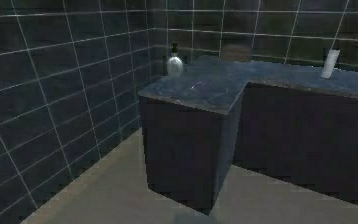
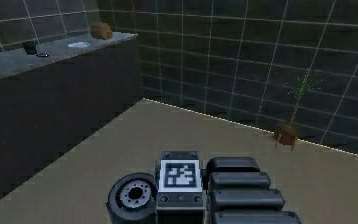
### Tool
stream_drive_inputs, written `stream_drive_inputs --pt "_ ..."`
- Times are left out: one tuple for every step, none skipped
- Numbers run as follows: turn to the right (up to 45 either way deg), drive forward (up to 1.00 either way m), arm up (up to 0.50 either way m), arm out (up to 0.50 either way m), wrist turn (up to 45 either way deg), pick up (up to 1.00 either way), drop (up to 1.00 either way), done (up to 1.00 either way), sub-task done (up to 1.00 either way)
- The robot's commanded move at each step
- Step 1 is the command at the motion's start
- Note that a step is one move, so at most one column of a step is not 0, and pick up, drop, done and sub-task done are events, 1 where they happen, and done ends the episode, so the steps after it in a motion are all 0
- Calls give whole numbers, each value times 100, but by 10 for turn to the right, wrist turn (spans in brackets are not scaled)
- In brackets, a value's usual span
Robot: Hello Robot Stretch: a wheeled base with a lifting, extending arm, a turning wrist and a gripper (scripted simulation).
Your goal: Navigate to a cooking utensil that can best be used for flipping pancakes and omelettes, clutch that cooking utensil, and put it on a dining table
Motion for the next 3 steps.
stream_drive_inputs --pt "90 0 0 0 0 0 0 0 0" --pt "-450 0 0 0 0 0 0 0 0" --pt "-60 0 0 0 0 0 0 0 0"
